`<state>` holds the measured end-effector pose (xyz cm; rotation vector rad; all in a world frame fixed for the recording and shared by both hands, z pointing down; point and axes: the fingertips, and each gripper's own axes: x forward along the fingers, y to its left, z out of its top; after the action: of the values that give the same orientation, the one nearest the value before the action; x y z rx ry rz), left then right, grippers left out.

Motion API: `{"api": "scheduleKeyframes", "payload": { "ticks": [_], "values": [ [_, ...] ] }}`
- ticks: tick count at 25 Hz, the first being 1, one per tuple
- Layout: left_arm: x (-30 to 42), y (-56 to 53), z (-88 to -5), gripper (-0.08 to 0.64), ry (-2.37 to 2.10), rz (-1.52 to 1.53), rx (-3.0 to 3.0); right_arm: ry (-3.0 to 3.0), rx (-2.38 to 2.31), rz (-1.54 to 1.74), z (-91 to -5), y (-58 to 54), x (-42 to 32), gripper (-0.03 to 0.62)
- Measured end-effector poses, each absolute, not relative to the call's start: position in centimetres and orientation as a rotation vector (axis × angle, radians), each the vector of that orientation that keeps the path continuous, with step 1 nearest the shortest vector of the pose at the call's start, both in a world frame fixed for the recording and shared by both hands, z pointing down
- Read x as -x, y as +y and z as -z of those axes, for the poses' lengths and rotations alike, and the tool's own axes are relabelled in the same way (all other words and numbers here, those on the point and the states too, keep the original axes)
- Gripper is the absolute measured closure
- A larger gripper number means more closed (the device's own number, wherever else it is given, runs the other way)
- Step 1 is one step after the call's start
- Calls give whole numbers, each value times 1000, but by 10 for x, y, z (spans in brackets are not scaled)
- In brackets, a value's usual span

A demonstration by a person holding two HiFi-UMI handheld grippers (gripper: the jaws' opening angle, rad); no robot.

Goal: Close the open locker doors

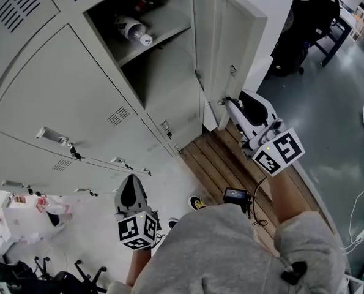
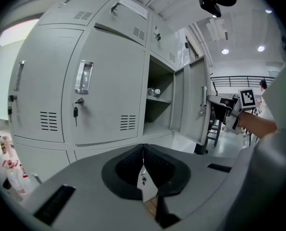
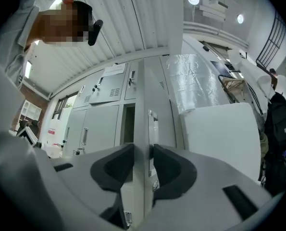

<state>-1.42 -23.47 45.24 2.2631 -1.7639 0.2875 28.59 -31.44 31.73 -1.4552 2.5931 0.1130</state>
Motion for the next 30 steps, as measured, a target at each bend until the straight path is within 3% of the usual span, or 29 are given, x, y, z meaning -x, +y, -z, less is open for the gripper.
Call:
{"api": "scheduleKeyframes", "payload": {
  "ticks": [15, 25, 30],
  "values": [
    [69, -196, -455, 551, -1942, -263, -2088, 2622, 1370, -84, -318, -327, -206, 454],
    [99, -172, -454, 551, -2052, -245, -1974, 2675, 1380, -233, -314, -354, -155, 454],
    [116, -161, -454, 551, -2103, -234, -1914, 2664, 1324, -109, -316, -370, -138, 457]
  ]
}}
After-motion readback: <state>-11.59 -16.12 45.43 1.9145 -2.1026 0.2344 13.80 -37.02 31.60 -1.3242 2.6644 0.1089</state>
